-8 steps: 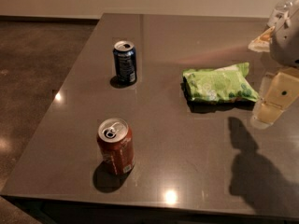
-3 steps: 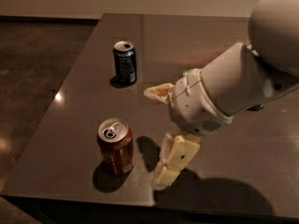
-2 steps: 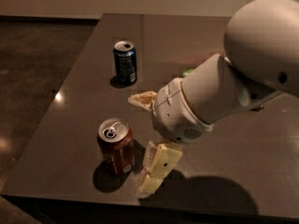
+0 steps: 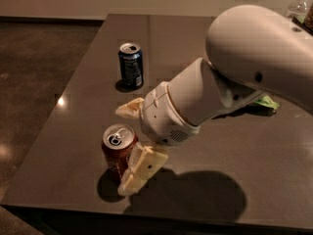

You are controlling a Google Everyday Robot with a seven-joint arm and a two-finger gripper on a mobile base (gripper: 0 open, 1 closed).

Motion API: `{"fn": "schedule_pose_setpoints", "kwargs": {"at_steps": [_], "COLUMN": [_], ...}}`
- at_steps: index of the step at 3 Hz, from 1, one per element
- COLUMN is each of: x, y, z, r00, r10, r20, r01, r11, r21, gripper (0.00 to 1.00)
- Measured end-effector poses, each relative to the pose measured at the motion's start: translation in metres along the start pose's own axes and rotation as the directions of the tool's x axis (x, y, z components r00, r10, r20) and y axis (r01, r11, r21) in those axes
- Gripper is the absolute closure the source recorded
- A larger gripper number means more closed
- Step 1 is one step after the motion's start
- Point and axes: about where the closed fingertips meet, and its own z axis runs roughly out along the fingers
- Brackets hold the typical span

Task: Move coke can near pepsi can

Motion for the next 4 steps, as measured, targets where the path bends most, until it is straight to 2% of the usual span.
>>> {"fn": "schedule_pose_setpoints", "kwargs": {"at_steps": [2,3,4], "x": [-0.006,-0.007,-0.004], "y": [-0.013,-0.031,-0.059], "z": [-0.001,-0.016,-0.04], "r00": [0.999,0.998,0.992], "r10": [0.031,0.065,0.124], "r20": [0.022,0.02,0.029], "r01": [-0.031,-0.065,-0.127], "r11": [0.9994,0.9977,0.9878], "r21": [-0.013,0.02,0.09], "gripper": [0.61,0.84,1.0]}}
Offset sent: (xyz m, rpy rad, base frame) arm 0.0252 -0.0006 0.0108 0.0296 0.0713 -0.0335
